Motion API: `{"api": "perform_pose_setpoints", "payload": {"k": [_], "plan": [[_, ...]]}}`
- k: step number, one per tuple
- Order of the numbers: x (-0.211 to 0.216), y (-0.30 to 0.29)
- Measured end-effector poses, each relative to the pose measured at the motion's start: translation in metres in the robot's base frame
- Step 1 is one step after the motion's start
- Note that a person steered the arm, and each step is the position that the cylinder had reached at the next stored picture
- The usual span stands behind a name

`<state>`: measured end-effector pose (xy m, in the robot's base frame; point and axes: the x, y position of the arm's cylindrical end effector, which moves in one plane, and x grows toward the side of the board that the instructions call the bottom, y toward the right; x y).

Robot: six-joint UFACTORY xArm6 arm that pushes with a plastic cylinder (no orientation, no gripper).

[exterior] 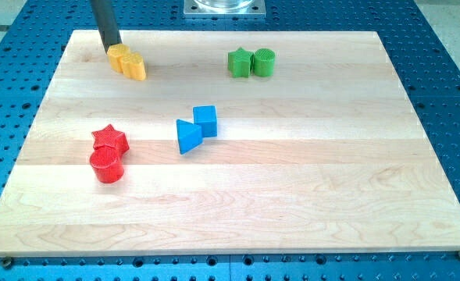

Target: Move the hexagon to the left center

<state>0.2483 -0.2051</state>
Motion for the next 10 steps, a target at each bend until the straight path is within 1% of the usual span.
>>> {"api": "perform_pose_setpoints", "payload": {"k": [1, 2, 3, 4, 5, 6, 7, 8, 9, 10], "plan": [[0.001, 0.0], [0.015, 0.008], [0.013, 0.028], [0.013, 0.029], [0.008, 0.058], [0.022, 0.063], [0.045, 0.031], [0.062, -0.017], [0.074, -0.044], [0.088, -0.053]]}}
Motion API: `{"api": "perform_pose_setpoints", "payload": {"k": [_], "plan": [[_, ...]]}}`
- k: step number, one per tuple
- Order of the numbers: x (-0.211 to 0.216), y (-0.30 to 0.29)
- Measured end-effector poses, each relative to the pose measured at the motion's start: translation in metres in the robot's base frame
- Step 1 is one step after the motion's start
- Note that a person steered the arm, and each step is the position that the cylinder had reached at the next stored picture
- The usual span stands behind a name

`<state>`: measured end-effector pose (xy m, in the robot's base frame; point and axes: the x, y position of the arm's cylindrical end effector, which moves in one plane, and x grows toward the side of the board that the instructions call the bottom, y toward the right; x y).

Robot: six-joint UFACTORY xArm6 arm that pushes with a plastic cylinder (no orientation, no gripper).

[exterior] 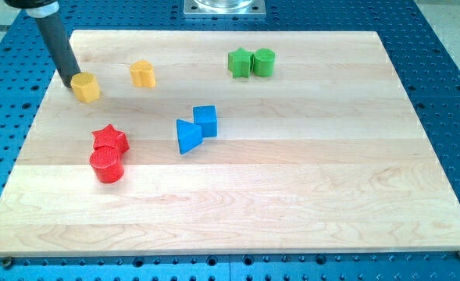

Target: Move the hexagon to the left center

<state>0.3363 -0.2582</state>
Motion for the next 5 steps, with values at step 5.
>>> {"api": "perform_pose_setpoints", "payload": {"k": [5], "plan": [[0.016, 0.028]]}}
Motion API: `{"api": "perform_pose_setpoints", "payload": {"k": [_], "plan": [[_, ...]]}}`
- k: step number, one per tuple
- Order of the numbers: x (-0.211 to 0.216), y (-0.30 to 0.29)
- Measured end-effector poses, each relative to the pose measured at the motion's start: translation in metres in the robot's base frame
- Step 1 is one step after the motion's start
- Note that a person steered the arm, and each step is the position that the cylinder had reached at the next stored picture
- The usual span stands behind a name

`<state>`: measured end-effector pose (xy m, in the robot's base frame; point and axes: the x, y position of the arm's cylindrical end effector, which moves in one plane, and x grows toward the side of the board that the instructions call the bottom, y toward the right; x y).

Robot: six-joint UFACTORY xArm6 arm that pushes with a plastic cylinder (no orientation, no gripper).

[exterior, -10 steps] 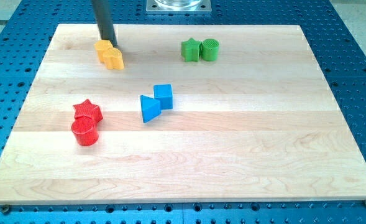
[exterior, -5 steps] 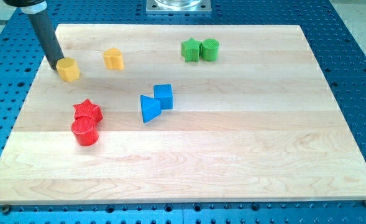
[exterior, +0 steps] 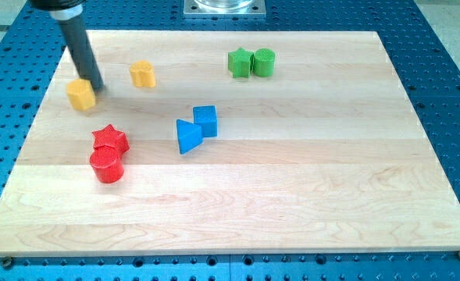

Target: Move the hexagon to the left center

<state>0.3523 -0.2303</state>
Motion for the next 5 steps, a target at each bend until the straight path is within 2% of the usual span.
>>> {"api": "perform_pose_setpoints", "payload": {"k": [1, 3, 4, 5], "plan": [[0.017, -0.007], [0.007, 0.046], [0.038, 0.064], [0.104, 0.065]]}}
